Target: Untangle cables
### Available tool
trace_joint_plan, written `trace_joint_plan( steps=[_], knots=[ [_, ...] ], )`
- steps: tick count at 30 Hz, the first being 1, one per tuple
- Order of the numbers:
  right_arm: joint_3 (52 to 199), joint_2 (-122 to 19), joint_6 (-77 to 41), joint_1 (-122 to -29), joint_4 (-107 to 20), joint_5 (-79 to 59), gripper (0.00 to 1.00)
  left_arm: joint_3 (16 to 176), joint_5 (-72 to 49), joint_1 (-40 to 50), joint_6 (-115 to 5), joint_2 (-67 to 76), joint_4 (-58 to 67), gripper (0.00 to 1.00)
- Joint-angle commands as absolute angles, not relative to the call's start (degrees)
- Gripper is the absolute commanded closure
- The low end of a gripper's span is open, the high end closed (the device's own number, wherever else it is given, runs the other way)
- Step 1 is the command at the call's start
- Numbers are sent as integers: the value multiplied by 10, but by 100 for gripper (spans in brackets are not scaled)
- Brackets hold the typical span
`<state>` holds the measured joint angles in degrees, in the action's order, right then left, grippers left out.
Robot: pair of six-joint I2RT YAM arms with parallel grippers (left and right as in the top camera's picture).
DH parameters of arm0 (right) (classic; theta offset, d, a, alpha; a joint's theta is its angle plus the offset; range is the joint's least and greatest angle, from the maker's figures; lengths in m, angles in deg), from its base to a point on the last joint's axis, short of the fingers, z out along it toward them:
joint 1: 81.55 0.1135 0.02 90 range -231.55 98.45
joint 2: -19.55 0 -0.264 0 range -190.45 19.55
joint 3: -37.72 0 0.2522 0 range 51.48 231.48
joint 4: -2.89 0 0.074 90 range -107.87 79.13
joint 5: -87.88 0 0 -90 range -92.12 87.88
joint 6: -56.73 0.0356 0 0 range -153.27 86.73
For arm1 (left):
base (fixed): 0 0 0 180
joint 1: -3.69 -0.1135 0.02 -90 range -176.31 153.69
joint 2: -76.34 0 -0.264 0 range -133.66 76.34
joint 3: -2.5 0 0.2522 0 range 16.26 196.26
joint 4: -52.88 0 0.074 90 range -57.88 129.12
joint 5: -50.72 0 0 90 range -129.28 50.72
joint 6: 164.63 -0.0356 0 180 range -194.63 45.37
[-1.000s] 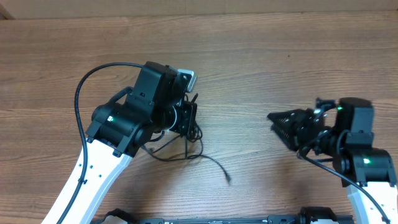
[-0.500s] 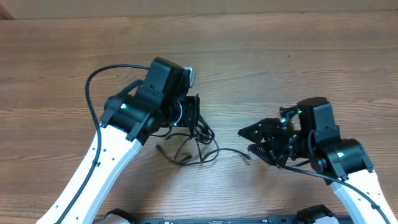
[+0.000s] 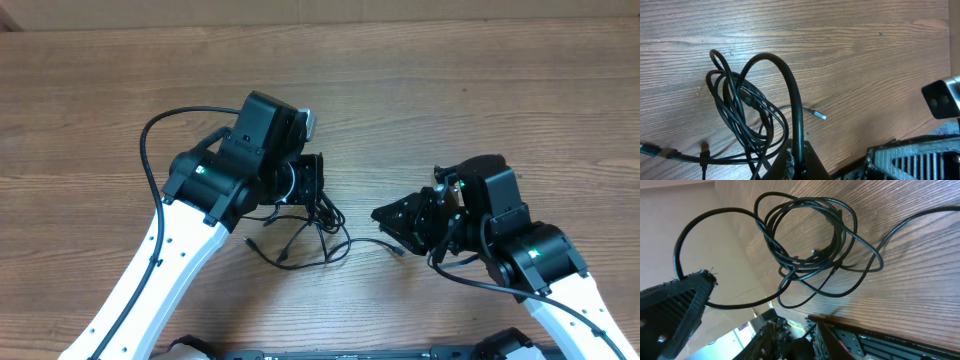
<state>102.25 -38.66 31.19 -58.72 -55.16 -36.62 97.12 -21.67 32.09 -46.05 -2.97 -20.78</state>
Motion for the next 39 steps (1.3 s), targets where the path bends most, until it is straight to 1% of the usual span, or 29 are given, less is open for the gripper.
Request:
trace_joint_plan(
  steps=[1, 2, 3, 11, 14, 18, 23, 28, 33, 39],
  knots=[
    [1023, -397, 312, -584, -548, -360, 69, 985, -202, 318, -464, -25, -202, 96],
    [1023, -400, 313, -584, -548, -360, 65, 985, -202, 318, -464, -25, -201, 96],
    [1023, -404, 312, -584, -548, -360, 64, 985, -202, 318, -463, -25, -200, 96],
    [1023, -447, 334, -583, -546, -383, 65, 985, -202, 318, -463, -25, -193, 96],
    [1023, -465, 365, -577, -537, -393, 65, 985, -202, 318, -463, -25, -193, 96],
    [1023, -486, 392, -548, -491, -390, 65, 985, -202, 318, -463, -25, -193, 96],
    [1023, -509, 472, -502, -472, -344, 65, 985, -202, 318, -463, -25, -193, 96],
    [1023, -533, 540, -466, -470, -316, 61, 985, -202, 318, -463, -25, -193, 96],
    [1023, -552, 583, -455, -455, -272, 60, 985, -202, 318, -463, -25, -193, 96],
    [1023, -580, 624, -455, -395, -271, 61, 985, -202, 318, -463, -25, -194, 96]
  ],
)
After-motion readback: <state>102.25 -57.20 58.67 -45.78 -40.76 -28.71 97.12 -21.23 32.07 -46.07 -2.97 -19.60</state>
